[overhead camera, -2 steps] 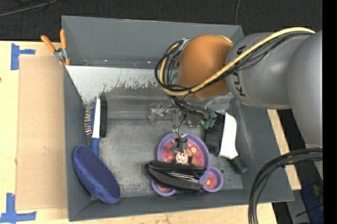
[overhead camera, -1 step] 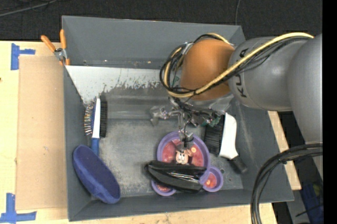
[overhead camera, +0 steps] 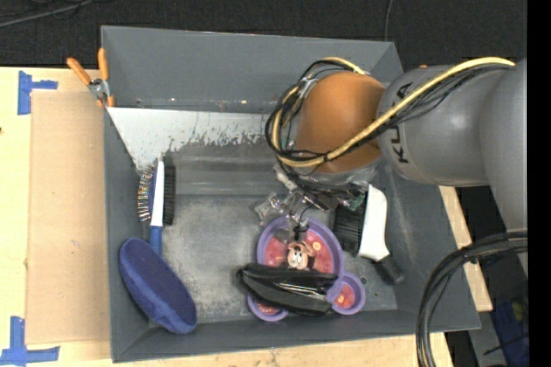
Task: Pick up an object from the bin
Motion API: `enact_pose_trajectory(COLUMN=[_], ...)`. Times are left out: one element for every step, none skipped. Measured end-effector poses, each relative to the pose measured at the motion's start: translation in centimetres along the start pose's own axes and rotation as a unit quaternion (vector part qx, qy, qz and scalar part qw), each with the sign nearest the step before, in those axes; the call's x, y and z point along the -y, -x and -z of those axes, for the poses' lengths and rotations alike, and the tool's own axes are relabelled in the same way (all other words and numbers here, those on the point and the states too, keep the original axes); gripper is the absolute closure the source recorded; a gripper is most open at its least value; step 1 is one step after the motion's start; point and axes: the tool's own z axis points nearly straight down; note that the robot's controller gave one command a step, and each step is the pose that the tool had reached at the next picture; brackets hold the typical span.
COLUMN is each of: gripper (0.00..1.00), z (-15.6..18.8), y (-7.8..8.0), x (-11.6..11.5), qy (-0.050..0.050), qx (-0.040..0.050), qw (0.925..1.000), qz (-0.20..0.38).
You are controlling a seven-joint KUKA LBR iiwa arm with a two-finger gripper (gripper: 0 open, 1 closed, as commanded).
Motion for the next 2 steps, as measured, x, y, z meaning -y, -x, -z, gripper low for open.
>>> enact_pose_trajectory(gripper=[1.00,1.00], z=[0.0,1.7], y=[0.0,0.0], x=[0.0,-0.1], qy=[0.000,0.000], qx=[0.0000,0.0004], qw=[1.0000,1.0000], qz=[0.000,-0.001])
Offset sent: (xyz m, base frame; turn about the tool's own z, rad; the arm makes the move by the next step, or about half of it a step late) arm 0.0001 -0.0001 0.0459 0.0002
